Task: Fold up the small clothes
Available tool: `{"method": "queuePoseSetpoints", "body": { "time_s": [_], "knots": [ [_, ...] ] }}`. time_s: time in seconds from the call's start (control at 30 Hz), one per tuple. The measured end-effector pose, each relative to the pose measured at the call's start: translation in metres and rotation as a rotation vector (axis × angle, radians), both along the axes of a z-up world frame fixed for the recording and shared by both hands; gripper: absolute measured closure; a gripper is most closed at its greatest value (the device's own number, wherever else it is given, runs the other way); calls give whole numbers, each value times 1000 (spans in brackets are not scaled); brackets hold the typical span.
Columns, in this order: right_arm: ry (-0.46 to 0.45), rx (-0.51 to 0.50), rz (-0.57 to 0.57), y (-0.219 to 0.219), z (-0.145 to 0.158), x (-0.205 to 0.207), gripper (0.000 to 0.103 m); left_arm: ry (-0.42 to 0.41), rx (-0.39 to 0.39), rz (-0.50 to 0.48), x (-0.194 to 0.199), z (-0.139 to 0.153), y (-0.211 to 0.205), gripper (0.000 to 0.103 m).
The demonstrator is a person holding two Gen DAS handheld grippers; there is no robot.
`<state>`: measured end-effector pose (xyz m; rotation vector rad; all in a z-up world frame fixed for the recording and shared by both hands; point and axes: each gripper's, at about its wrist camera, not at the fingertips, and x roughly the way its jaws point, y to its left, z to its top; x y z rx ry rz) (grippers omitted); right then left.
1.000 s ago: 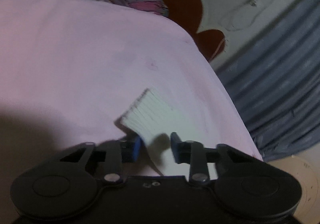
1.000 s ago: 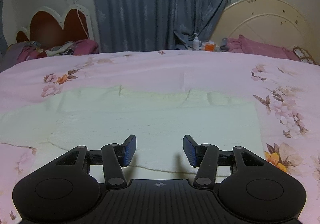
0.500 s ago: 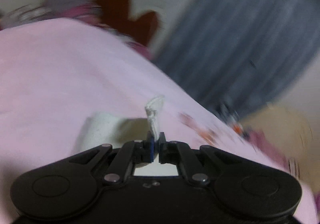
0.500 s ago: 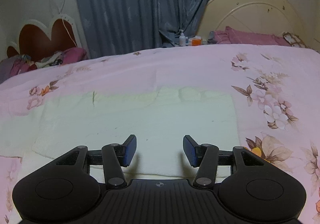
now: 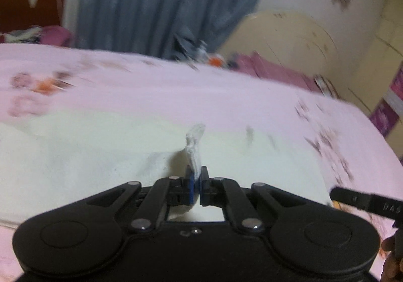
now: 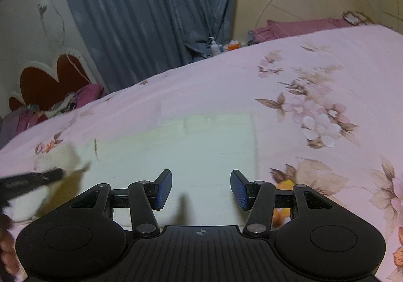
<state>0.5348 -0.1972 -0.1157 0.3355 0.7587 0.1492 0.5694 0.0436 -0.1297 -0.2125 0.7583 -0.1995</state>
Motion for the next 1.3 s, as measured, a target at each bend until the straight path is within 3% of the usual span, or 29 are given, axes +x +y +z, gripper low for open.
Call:
{"method": "queuePoseSetpoints", "body": {
  "time_s": [0.07, 0.1, 0.13, 0.2, 0.23, 0.3, 0.4, 0.57, 0.67, 0.77, 0.8, 0.83, 0.93, 1.07, 1.13, 1.2, 1.3],
  "knots": [
    [6, 19, -2, -8, 0, -2, 51, 50, 7, -53, 1, -14, -15, 97],
    [10, 32, 2, -12, 1, -2, 51, 80, 14, -78, 9, -22, -25, 82],
    [15, 45, 7, -15, 1, -3, 51, 69, 34, -89, 11, -26, -32, 77],
    [22, 71, 19, -17, 1, -3, 51, 22, 72, -113, 3, -21, -37, 41],
    [22, 83, 28, -17, 2, -3, 51, -9, 95, -103, -4, -17, -35, 39],
    [22, 119, 59, -11, 3, -1, 51, -51, 136, -57, -20, -7, -22, 41],
    [30, 178, 129, 10, 0, 4, 51, -59, 126, 76, -52, 1, 27, 44],
    [67, 184, 211, 55, -14, 21, 51, 16, 156, 255, -93, -8, 103, 46],
    [100, 185, 219, 73, -27, 34, 52, 59, 103, 317, -99, -18, 130, 45],
    [96, 151, 262, 92, -27, 44, 53, 70, 114, 309, -91, -28, 134, 45],
    [92, 131, 287, 99, -25, 45, 64, 70, 131, 304, -86, -31, 133, 45],
    [96, 96, 311, 108, -24, 47, 101, 69, 142, 304, -83, -35, 131, 45],
    [57, 14, 325, 116, -20, 45, 100, 77, 164, 295, -78, -34, 129, 44],
    [-40, -12, 223, 85, 1, 33, 100, 68, 174, 276, -84, -31, 130, 47],
    [-55, -33, 155, 58, 6, 25, 100, 67, 174, 250, -82, -30, 132, 54],
    [-32, -61, 133, 41, 3, 21, 100, 64, 134, 197, -81, -27, 134, 80],
    [-13, -76, 126, 27, -5, 11, 100, 74, 132, 158, -75, -28, 132, 83]
  ]
}}
